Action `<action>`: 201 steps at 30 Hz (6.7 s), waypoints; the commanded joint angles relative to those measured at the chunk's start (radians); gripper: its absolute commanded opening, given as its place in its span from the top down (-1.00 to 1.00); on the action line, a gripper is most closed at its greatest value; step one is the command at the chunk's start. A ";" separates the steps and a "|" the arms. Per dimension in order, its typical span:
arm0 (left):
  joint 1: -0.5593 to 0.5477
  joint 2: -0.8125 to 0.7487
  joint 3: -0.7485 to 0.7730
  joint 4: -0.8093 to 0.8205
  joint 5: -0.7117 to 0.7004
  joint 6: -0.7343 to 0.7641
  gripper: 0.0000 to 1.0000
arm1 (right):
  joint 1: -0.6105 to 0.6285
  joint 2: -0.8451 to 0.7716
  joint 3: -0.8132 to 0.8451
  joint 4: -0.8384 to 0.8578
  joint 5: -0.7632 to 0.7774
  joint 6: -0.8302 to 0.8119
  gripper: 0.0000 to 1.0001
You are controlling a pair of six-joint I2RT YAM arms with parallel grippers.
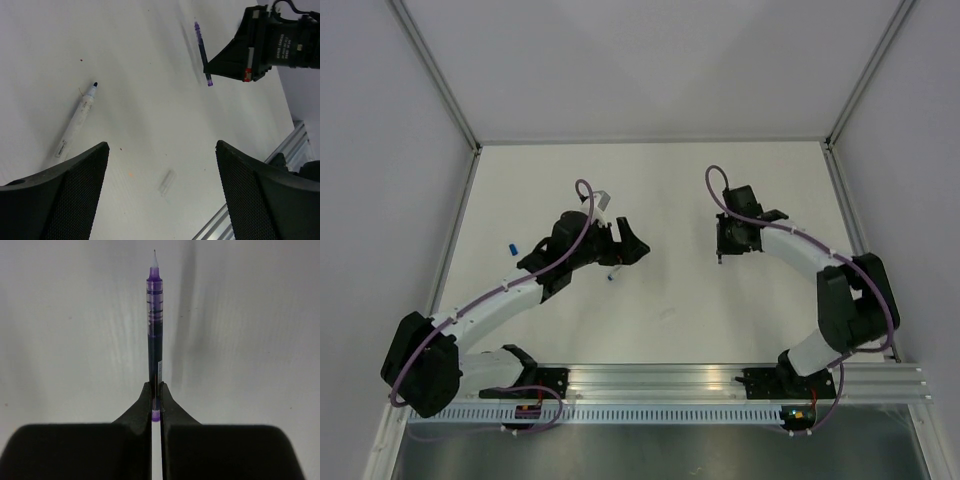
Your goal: Insert the pens into the pen caps
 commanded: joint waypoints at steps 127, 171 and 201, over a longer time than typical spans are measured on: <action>-0.431 0.668 0.434 -0.519 -0.187 0.422 0.33 | 0.399 -1.226 -0.421 0.293 0.387 0.212 1.00; -0.038 -0.032 0.231 0.025 0.140 -0.064 0.95 | 0.400 -0.895 -0.506 0.715 -0.328 0.135 1.00; -0.046 -0.109 0.078 0.538 0.338 -0.260 0.95 | 0.543 -0.806 -0.547 0.922 -0.402 0.172 1.00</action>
